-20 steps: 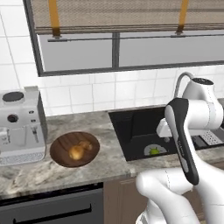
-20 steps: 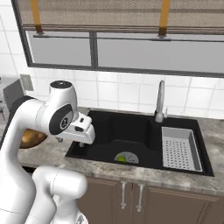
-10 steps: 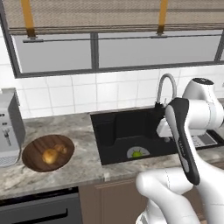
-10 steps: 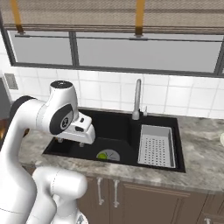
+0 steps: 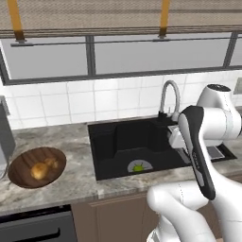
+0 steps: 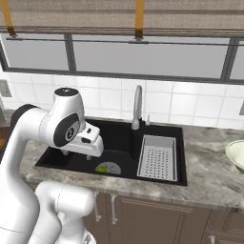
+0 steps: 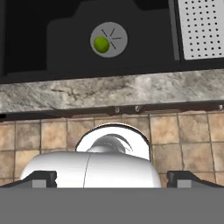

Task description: Pick the potatos from the cabinet and place them in one bowl. Pick the lime from the sink and place it in the other bowl.

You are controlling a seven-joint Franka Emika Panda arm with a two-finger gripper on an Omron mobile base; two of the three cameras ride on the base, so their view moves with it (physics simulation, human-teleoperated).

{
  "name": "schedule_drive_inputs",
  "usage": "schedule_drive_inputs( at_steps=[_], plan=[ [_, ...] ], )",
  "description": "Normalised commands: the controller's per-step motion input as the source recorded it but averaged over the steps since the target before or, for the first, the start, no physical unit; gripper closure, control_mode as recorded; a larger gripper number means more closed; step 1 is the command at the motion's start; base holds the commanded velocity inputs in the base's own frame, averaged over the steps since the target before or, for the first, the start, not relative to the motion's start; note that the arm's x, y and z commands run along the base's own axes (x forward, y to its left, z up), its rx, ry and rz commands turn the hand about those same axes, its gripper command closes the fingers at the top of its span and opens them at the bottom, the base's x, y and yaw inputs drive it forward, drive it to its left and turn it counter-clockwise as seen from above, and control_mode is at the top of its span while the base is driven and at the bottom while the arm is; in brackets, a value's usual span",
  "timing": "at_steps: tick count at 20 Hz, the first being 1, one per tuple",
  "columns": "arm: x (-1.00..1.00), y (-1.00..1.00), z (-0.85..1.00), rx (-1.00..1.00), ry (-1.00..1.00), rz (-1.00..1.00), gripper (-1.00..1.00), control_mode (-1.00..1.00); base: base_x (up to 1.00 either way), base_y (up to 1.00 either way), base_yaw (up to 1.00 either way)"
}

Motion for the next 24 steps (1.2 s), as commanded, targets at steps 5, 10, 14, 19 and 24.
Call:
schedule_drive_inputs(
  at_steps=[5,10,14,19,24],
  plan=[
    [0.00,0.00,0.00,0.00,0.00,0.00,-1.00,1.00,0.17,-0.41,0.00],
    [0.00,0.00,0.00,0.00,0.00,0.00,-1.00,1.00,0.20,-0.29,0.00],
    [0.00,0.00,0.00,0.00,0.00,0.00,-1.00,1.00,0.24,-0.20,0.00],
    [0.00,0.00,0.00,0.00,0.00,0.00,-1.00,1.00,0.35,-0.20,0.00],
    [0.00,0.00,0.00,0.00,0.00,0.00,-1.00,1.00,0.37,-0.25,0.00]
  ],
)
